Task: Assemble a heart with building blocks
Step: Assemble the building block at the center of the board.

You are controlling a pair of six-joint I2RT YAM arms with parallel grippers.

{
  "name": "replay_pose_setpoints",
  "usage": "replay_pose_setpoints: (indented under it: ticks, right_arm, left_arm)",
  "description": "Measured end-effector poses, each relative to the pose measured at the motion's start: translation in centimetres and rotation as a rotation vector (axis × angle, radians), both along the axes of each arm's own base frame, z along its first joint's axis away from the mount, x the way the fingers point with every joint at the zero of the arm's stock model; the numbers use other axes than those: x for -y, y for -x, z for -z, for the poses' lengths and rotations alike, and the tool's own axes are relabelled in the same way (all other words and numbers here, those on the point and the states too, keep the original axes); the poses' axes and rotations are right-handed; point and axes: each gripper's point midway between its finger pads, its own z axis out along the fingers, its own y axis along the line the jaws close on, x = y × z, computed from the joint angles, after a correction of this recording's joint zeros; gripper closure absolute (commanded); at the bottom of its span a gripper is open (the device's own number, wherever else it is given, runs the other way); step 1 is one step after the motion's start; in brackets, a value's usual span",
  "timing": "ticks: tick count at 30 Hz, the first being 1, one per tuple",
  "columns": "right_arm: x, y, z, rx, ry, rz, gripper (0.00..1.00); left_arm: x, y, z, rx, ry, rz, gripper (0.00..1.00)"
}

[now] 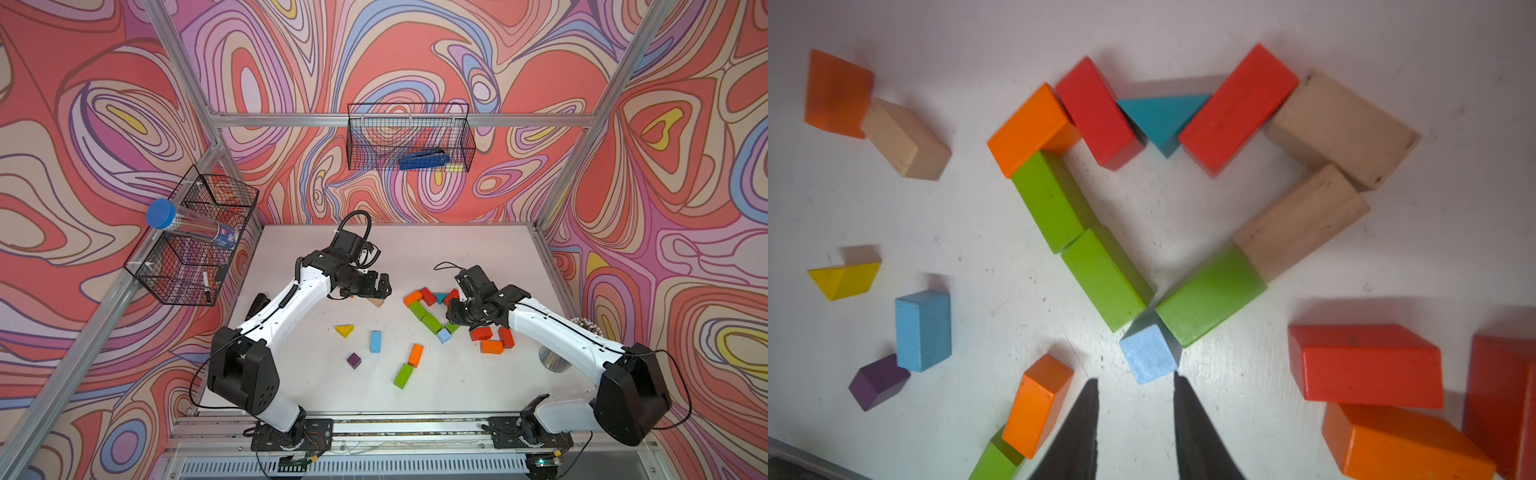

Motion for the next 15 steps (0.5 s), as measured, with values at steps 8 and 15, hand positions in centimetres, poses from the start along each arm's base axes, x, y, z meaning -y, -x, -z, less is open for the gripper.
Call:
replay_pose_setpoints:
  ticks: [8,15]
  right_arm:
    - [1.0,4.2,4.3,-0.15,0.019,0.016,0.73]
    - [0.4,4.3,5.1,-0.164,-0.005,0.026,0.72]
  left_arm:
    - [-1.1,0.2,1.4,-0.043,-0.008,-0.043,0.02]
    - [-1.2,0.6,2.6,-0.069,-0.009,-0.058,0.02]
